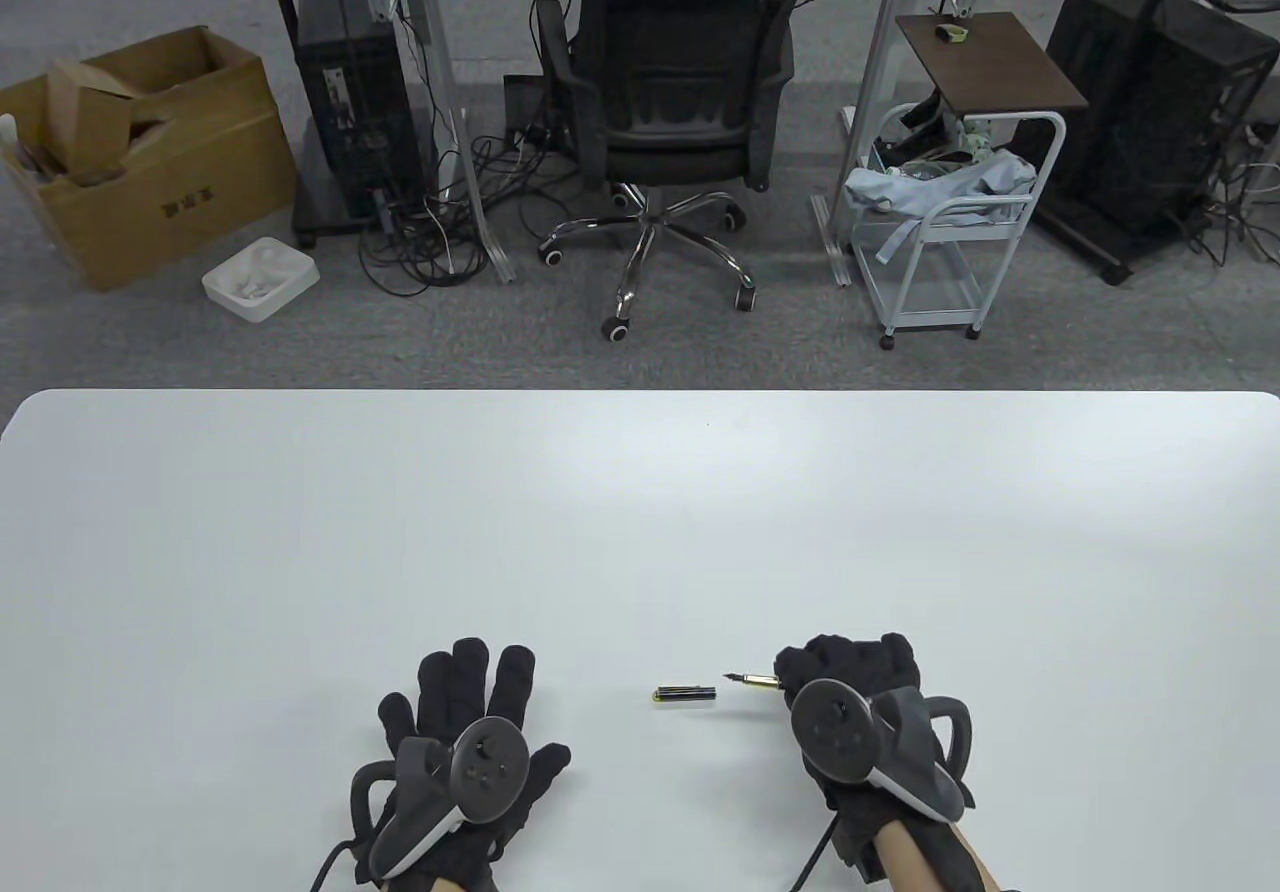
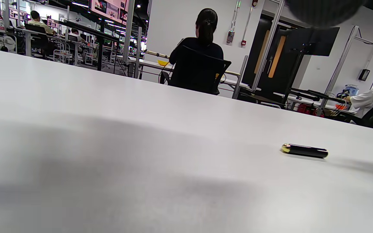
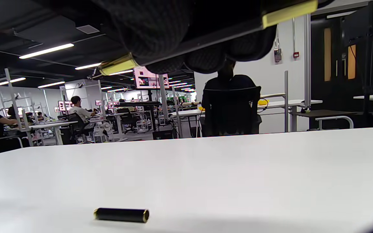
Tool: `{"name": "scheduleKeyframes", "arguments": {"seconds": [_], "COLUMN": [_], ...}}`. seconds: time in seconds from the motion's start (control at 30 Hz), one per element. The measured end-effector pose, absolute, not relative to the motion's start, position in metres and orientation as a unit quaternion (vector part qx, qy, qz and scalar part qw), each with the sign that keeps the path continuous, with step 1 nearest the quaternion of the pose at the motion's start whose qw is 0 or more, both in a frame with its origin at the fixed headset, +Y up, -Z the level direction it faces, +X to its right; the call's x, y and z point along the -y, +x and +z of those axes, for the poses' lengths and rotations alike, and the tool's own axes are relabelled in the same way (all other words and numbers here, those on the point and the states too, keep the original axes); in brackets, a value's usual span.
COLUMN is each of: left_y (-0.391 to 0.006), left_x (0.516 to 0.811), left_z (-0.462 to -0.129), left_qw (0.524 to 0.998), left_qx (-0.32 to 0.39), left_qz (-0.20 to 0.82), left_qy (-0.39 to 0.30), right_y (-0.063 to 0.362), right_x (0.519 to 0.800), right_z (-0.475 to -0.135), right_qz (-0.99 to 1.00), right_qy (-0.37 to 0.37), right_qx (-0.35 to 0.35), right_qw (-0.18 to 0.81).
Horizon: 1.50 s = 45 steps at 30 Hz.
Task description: Remove fountain pen cap from fountain pen with left hand
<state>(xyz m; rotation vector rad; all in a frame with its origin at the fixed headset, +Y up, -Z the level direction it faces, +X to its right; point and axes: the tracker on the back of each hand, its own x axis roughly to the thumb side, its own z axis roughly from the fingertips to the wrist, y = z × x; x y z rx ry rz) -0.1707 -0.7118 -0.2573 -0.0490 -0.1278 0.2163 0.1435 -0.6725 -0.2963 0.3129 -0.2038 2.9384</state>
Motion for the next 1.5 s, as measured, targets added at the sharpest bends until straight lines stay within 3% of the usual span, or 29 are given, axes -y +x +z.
{"name": "scheduleKeyframes", "arguments": {"seconds": [0.2,0.4,0.6,1.03,1.17,1.4,1.5], "left_y": [-0.176,-0.175,-0.168,-0.165,-0.169,-0.170,-0.168], "left_x": [0.708,0.711,0.712,0.711,0.714,0.719,0.719], "left_z": [-0.259,-0.261,-0.259,-0.257,-0.259,-0.264,-0.264], "left_qw": [0.988,0.987,0.987,0.987,0.988,0.989,0.989], "left_qx": [0.064,0.073,0.088,0.091,0.082,0.069,0.073], "left_qz": [0.139,0.139,0.128,0.121,0.122,0.113,0.111], "left_qy": [-0.021,-0.040,-0.045,-0.048,-0.055,-0.068,-0.067], "right_y": [0.153,0.150,0.152,0.144,0.145,0.168,0.182], "right_x": [0.716,0.759,0.775,0.781,0.764,0.661,0.631], "right_z": [-0.342,-0.361,-0.364,-0.361,-0.357,-0.320,-0.297], "right_qz": [0.993,0.993,0.991,0.988,0.986,0.989,0.986], "right_qy": [0.078,0.083,0.087,0.106,0.110,0.097,0.093], "right_qx": [-0.023,-0.071,-0.094,-0.108,-0.128,-0.013,0.025], "right_qw": [0.090,0.052,0.045,0.016,0.009,0.113,0.139]}}
